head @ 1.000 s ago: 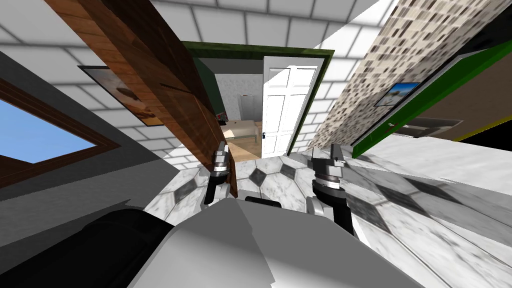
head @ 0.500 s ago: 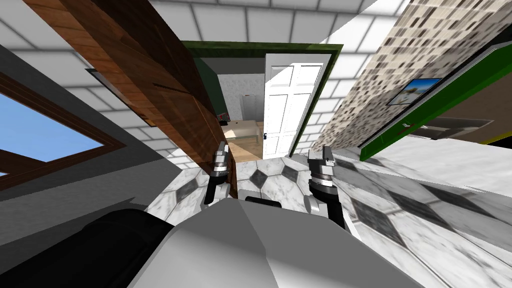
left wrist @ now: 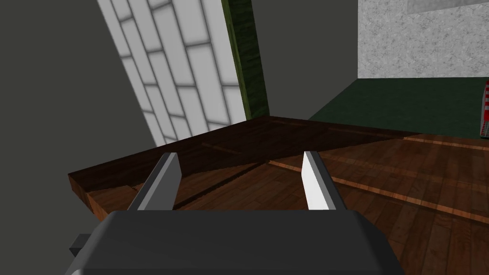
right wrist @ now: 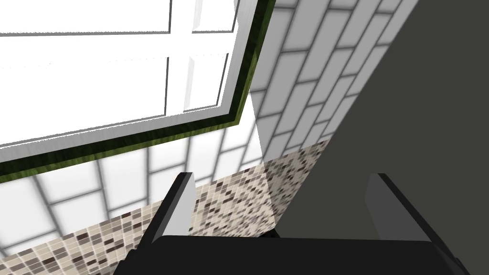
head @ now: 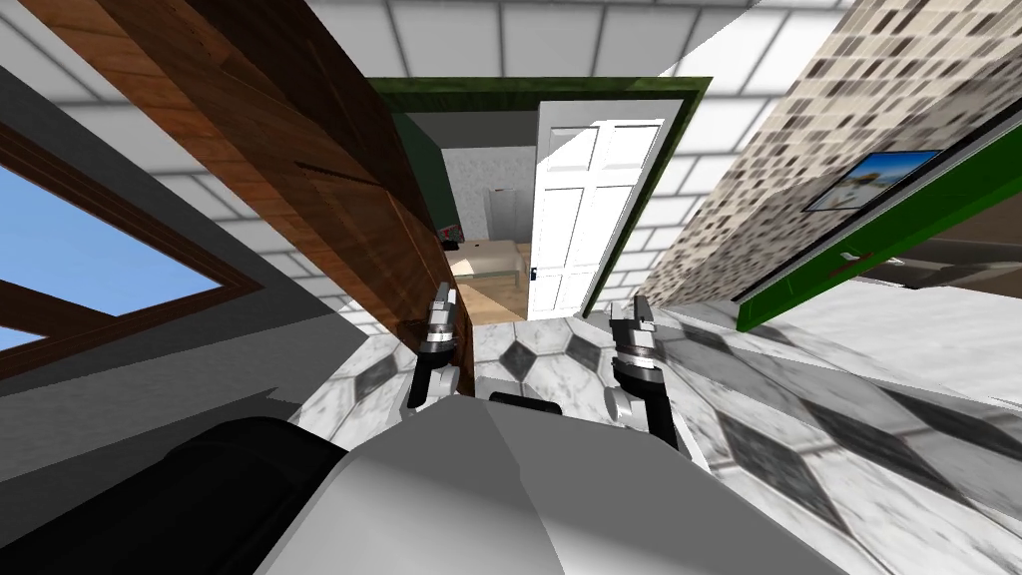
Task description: Pull the door open
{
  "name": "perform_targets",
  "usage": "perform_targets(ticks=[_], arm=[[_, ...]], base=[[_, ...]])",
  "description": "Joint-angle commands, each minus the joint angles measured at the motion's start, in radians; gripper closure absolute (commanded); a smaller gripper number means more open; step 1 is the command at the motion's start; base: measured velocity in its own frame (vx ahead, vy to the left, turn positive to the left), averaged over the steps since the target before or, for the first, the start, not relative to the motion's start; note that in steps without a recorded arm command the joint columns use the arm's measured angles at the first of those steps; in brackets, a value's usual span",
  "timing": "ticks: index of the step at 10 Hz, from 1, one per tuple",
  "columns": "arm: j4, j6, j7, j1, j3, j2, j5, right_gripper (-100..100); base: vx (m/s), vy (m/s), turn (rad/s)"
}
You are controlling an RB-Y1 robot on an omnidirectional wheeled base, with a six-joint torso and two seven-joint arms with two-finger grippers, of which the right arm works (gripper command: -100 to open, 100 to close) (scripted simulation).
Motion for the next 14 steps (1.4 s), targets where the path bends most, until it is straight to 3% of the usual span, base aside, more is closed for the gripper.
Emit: perform_targets(ticks=[1, 11, 12, 14], arm=[[0.034, -0.003, 0.001, -0.015, -0.005, -0.004, -0.003, -100], [0.314, -0.051, 0.006, -0.129, -0.048, -0.028, -0.026, -100], [0.318, -0.051, 0.006, -0.129, -0.048, -0.028, -0.026, -100], [0.376, -0.061, 0.007, -0.154, -0.057, -0.032, -0.031, -100]], base=[[0.079, -0.007, 0.067], [0.096, -0.008, 0.091], [0.067, -0.002, 0.029], [0.061, -0.004, 0.081]])
